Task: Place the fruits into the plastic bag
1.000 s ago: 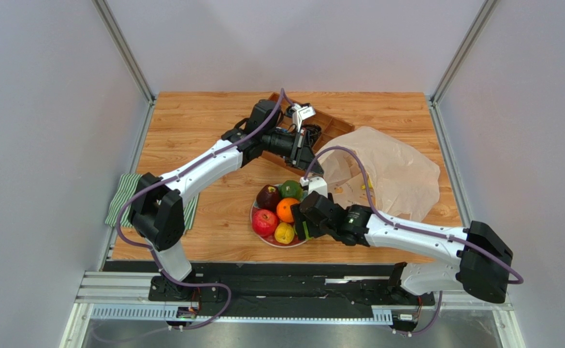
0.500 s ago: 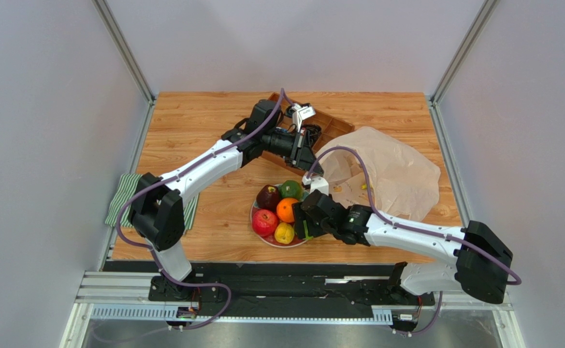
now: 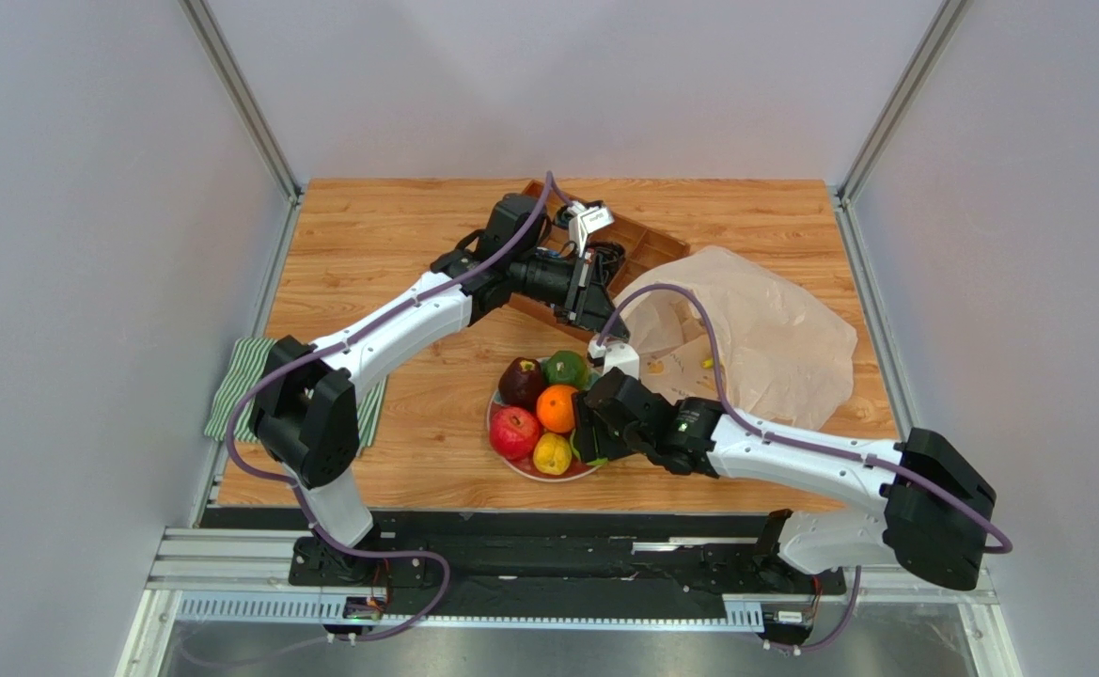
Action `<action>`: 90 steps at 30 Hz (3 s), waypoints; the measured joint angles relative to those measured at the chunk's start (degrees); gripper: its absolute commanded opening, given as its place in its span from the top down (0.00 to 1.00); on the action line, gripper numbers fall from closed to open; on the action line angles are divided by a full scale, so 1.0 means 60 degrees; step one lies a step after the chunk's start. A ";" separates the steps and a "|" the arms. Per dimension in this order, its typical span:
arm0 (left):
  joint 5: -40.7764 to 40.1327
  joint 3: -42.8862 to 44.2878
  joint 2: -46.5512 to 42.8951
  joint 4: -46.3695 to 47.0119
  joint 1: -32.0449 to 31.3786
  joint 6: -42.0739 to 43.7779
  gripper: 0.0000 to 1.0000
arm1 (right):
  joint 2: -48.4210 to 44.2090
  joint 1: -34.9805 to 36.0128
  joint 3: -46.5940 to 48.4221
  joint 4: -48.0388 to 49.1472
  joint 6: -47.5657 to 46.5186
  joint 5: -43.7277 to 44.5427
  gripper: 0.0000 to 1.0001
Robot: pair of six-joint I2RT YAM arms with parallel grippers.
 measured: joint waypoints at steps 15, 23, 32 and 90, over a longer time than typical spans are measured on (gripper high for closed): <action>0.0029 0.0171 0.0004 -0.0051 0.0015 0.0095 1.00 | -0.2266 0.0280 0.0739 -0.1690 -0.1027 -0.0463 0.80; 0.0000 0.0171 0.0004 -0.0229 0.0015 0.0146 1.00 | -0.4178 0.0266 0.2055 -0.1774 -0.1617 -0.0277 0.79; 0.0000 0.0171 0.0004 -0.0237 0.0015 0.0175 1.00 | -0.4524 -0.0685 0.2437 -0.2452 -0.2000 0.1621 0.79; 0.0029 0.0171 0.0004 -0.0219 0.0015 0.0157 1.00 | 0.0659 -0.5020 0.1388 -0.0623 -0.2339 0.2342 0.19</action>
